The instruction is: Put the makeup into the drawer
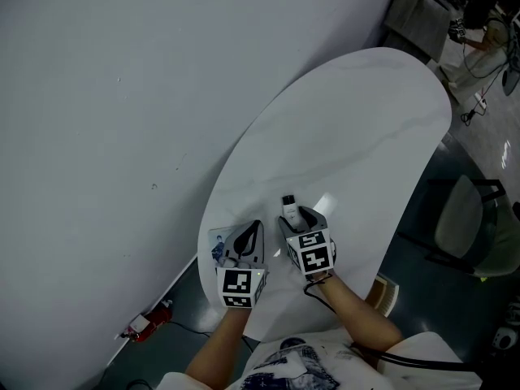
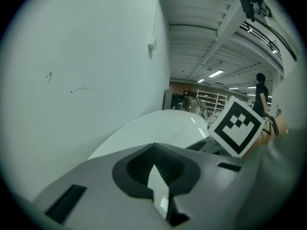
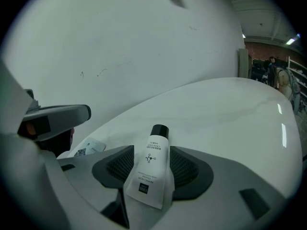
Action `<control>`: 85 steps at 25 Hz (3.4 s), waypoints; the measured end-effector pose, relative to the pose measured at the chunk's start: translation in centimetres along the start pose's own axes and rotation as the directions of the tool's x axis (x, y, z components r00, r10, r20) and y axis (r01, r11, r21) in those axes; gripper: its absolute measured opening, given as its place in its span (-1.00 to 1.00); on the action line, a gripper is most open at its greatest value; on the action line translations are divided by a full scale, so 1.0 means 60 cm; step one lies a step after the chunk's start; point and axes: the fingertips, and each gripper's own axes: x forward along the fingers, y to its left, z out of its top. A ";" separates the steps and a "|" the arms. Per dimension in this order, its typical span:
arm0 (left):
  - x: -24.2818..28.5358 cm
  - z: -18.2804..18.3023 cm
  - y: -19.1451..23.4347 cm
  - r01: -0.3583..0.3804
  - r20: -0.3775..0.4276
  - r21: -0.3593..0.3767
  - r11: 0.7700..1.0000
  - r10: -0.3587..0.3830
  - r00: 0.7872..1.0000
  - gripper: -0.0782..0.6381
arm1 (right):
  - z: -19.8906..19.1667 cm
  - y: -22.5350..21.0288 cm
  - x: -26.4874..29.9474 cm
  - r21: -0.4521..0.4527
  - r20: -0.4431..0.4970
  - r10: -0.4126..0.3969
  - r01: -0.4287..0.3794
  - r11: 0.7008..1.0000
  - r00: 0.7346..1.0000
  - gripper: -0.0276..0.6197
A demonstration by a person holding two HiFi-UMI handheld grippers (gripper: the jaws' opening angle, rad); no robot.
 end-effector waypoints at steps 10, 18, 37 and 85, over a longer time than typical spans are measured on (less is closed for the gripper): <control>-0.001 -0.008 -0.003 0.000 -0.014 -0.003 1.000 0.000 1.000 -0.68 | -0.012 0.002 0.009 -0.061 -0.026 -0.035 0.034 0.998 0.999 -0.17; -0.016 -0.002 -0.002 -0.011 -0.009 0.011 1.000 0.011 1.000 -0.68 | -0.015 0.001 0.007 -0.095 -0.025 -0.062 0.060 0.994 0.998 -0.20; -0.114 -0.003 -0.023 -0.051 0.036 0.019 0.999 0.050 0.998 -0.68 | -0.044 0.011 -0.050 -0.074 0.009 -0.061 0.061 0.995 0.998 -0.30; -0.612 -0.108 -0.296 0.146 0.219 0.198 0.969 -0.189 0.957 -0.68 | -0.321 0.249 -0.617 0.106 0.318 -0.308 0.289 0.952 0.897 -0.32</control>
